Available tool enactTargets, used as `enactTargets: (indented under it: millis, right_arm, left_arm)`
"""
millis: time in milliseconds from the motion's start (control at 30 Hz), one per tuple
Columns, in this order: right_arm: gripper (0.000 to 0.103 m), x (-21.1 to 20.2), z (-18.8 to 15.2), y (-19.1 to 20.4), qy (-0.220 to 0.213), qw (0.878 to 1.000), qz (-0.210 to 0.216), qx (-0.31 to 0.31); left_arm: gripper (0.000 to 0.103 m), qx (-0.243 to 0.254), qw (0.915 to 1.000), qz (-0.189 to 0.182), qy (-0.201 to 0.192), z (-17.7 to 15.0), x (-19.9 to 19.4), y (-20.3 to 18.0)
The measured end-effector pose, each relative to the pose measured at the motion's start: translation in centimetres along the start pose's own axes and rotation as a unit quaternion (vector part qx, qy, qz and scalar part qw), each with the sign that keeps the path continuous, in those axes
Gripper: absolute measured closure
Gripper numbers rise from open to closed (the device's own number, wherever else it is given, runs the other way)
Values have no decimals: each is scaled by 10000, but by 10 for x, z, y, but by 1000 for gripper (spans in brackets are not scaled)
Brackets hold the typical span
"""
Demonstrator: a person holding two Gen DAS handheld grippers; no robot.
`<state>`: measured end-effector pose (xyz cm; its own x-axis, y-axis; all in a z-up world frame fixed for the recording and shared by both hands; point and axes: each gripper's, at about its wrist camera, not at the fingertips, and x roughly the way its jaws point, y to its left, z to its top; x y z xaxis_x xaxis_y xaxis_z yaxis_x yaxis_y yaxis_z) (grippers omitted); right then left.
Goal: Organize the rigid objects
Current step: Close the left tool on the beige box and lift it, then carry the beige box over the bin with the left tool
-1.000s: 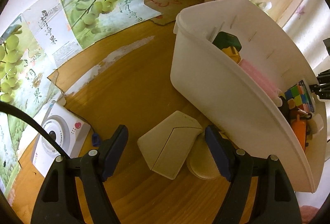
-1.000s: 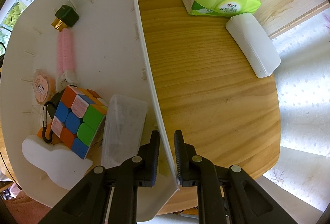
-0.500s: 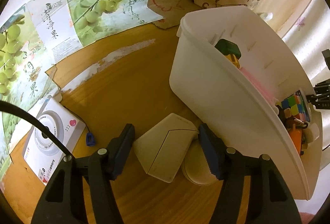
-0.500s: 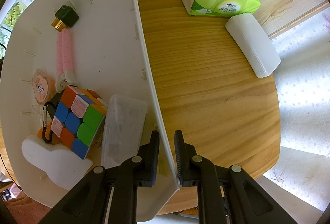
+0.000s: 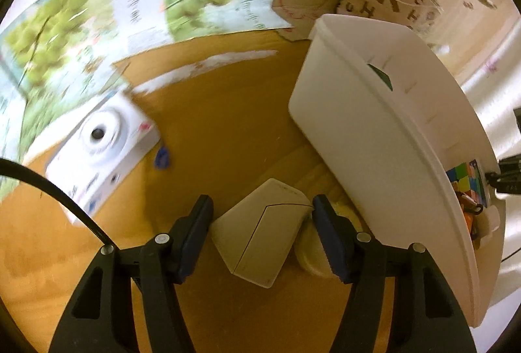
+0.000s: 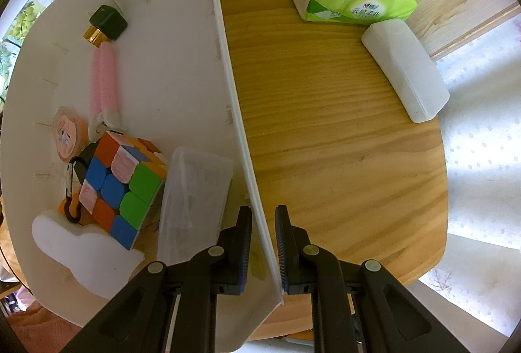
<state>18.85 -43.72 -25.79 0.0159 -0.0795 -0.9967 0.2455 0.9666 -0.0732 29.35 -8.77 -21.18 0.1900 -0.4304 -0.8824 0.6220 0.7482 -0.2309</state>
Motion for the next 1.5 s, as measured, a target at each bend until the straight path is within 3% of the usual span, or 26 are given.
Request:
enactTargets:
  millis: [367, 667, 1200, 1500]
  right_arm:
    - [88, 2, -4, -4, -45, 9994, 245, -247]
    - [88, 1, -4, -11, -72, 9969, 525, -584]
    - [88, 0, -14, -22, -148, 9904, 899, -1043]
    - [88, 2, -11, -13, -128, 9878, 925, -1248]
  left_arm:
    - [37, -1015, 9942, 332, -103, -37, -31, 14]
    - [37, -1500, 9865, 525, -387, -61, -62, -19]
    - [37, -1659, 9784, 717, -1002, -74, -114, -95]
    - [37, -1775, 9751, 519, -1221, -82, -125, -135]
